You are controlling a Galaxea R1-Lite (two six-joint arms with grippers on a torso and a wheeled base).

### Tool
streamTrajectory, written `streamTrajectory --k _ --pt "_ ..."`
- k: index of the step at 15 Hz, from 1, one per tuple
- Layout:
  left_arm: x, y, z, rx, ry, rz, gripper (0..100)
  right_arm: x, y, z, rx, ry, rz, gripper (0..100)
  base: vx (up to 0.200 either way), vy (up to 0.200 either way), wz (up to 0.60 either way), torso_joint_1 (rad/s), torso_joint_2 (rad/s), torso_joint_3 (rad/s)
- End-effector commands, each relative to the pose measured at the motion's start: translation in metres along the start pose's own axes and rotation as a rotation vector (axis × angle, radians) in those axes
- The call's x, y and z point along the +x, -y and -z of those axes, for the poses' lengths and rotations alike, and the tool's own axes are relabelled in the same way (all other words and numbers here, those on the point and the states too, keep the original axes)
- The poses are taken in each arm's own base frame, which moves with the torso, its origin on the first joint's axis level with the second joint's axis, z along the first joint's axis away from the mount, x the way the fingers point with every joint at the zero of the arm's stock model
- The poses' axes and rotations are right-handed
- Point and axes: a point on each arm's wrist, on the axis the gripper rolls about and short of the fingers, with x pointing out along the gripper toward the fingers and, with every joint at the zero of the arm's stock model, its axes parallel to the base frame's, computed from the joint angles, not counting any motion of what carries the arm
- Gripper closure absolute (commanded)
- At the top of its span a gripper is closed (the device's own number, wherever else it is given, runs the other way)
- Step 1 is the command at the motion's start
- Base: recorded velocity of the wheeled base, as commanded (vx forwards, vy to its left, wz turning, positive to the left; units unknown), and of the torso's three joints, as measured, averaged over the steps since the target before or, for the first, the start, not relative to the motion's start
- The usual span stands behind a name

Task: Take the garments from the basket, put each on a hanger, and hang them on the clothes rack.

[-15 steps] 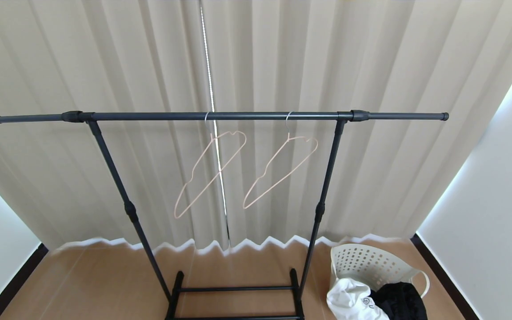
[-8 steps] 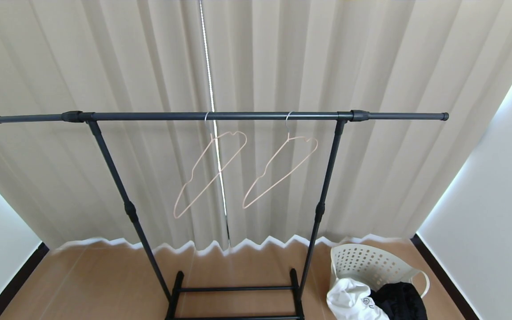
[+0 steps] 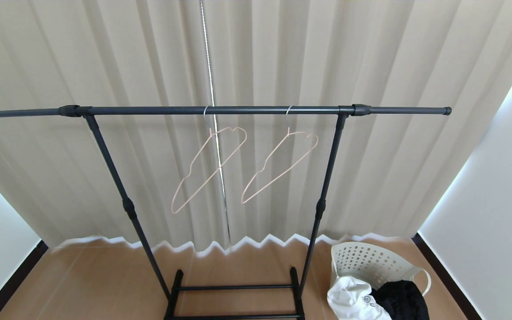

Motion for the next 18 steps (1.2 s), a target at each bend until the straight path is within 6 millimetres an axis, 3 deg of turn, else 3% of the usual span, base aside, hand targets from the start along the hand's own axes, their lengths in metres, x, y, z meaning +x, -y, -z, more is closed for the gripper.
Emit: streamTrajectory --k 1,18 --pt "0.0001 0.0000 0.0001 0.001 -0.001 0.000 0 0.0001 0.0000 -0.0001 0.000 -0.001 0.000 0 0.000 0.000 0.00 -0.149 0.34 0.183" --pt "0.0001 0.0000 0.0001 -0.001 -0.001 -0.001 0 0.0001 0.0000 -0.0001 0.001 -0.001 0.000 0 0.000 0.000 0.00 -0.163 0.39 0.228"
